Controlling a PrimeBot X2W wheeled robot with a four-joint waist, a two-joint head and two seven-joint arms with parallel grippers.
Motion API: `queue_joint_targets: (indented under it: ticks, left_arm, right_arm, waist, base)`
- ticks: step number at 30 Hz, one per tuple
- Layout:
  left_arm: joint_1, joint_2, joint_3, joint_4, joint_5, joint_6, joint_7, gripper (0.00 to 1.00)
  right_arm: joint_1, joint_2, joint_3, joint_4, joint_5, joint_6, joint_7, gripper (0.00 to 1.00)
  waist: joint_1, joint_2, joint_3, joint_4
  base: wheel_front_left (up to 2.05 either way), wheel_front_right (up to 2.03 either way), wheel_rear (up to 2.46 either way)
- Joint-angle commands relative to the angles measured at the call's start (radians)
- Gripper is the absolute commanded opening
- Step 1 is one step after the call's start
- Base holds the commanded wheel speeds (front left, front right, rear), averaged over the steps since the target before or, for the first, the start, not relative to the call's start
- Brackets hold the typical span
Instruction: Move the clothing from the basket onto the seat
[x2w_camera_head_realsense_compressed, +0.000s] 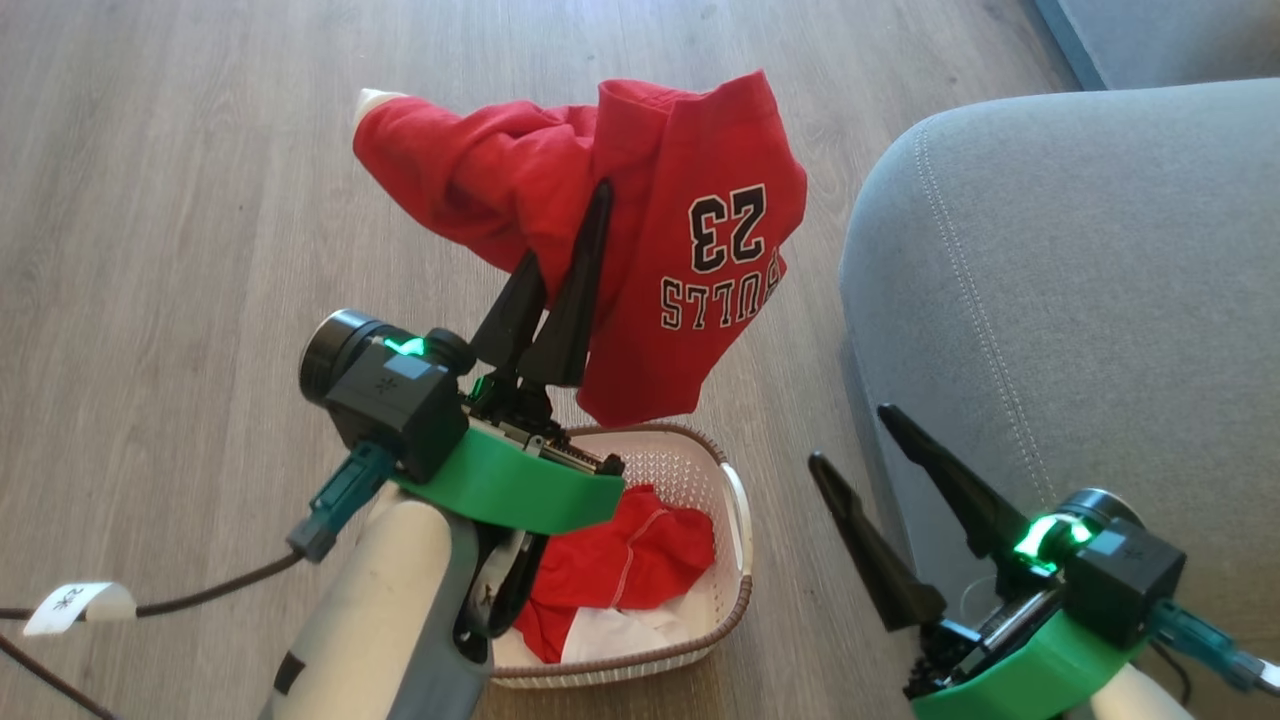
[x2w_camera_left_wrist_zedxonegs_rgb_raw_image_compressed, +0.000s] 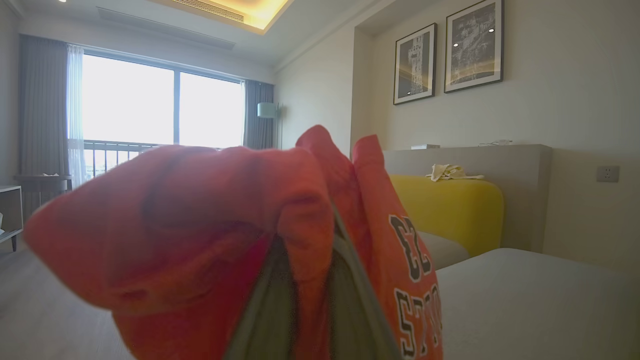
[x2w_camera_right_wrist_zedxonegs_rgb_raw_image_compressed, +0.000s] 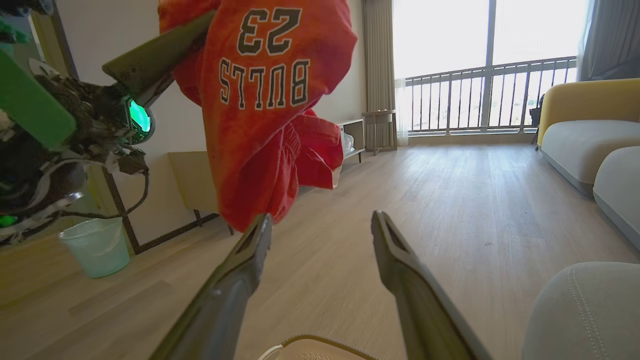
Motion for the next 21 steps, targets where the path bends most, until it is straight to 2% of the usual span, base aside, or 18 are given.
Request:
queue_joint_targets:
  ticks: [1, 21]
  left_arm:
    - [-0.028, 0.008, 0.034, -0.030, -0.003, 0.001, -0.010, 0.00]
    - [-0.034, 0.008, -0.050, -0.053, -0.006, -0.002, -0.010, 0.00]
  right_arm:
    - [-0.038, -0.021, 0.023, -0.037, 0.011, 0.000, -0.006, 1.00]
    - [-0.181, -0.060, 0.123, -0.022, 0.189, 0.000, -0.006, 1.00]
  waist:
    - [0.0000, 0.0000, 0.001, 0.000]
    - [0.0000, 0.0000, 0.007, 0.020]
  base:
    - [0.00, 0.00, 0.00]
    - [0.00, 0.00, 0.00]
